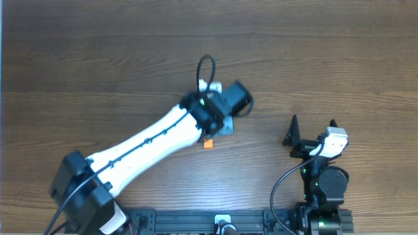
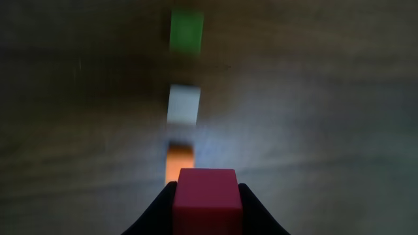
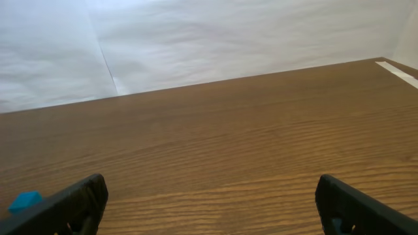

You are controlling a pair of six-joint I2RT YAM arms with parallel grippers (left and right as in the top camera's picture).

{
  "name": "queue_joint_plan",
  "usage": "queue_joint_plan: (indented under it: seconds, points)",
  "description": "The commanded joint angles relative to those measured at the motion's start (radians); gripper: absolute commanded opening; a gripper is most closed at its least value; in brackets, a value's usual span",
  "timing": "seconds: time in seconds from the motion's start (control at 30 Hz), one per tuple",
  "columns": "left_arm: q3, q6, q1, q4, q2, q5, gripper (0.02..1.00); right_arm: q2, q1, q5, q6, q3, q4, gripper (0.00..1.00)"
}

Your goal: Stack Cubes

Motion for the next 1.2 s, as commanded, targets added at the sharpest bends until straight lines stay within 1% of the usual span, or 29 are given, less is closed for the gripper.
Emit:
queue_joint_plan:
  seconds: [0.03,0.13,0.57,0.83,1.2]
  points:
    - [0.097,0.068,0.075,-0.017,0.136,-0.011,0.038,-0.010,-0.005,-0.008,0.002,-0.008,-0.001,0.993]
    - [0.098,0.067,0.108,-0.040,0.177,-0.001,0.038,-0.010,-0.005,-0.008,0.002,-0.008,-0.001,0.993]
    - [0.093,0.078,0.111,-0.029,0.230,0.030,0.040,-0.010,-0.005,-0.008,0.002,-0.008,-0.001,0.993]
    - [0.005,0.118,0.109,0.066,0.236,0.079,0.038,-0.010,-0.005,-0.008,0.002,-0.008,-0.001,0.993]
    - [-0.026,0.124,0.112,0.098,0.236,0.077,0.038,-0.010,-0.005,-0.008,0.002,-0.008,-0.001,0.991]
